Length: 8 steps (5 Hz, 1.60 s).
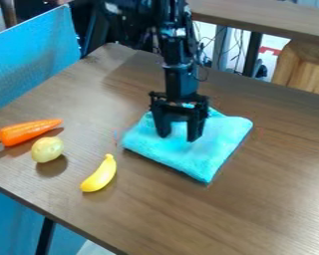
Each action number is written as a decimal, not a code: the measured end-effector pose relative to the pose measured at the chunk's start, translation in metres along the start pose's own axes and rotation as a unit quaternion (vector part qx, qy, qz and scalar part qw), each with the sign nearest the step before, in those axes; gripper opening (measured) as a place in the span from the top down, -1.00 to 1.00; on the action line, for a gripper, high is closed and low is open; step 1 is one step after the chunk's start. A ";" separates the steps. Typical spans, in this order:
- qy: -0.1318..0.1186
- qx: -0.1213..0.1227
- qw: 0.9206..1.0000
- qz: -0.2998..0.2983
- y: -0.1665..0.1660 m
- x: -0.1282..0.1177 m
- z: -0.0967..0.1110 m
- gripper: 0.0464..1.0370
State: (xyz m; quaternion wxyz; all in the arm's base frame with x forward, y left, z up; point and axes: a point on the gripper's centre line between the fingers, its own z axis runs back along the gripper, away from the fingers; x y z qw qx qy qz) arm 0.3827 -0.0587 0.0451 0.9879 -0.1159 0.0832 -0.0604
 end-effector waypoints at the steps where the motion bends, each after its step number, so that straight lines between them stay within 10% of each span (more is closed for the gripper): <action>1: -0.023 -0.015 0.996 0.081 -0.017 -0.005 0.004 -0.93; 4: -0.091 0.040 0.991 0.093 -0.022 0.000 0.004 -0.93; 5: -0.072 0.080 0.991 0.081 -0.021 -0.007 0.002 -0.93; 6: 0.001 0.061 0.998 0.008 -0.002 -0.046 0.044 -0.93; 8: 0.009 0.049 0.999 -0.002 0.086 -0.082 0.073 -0.93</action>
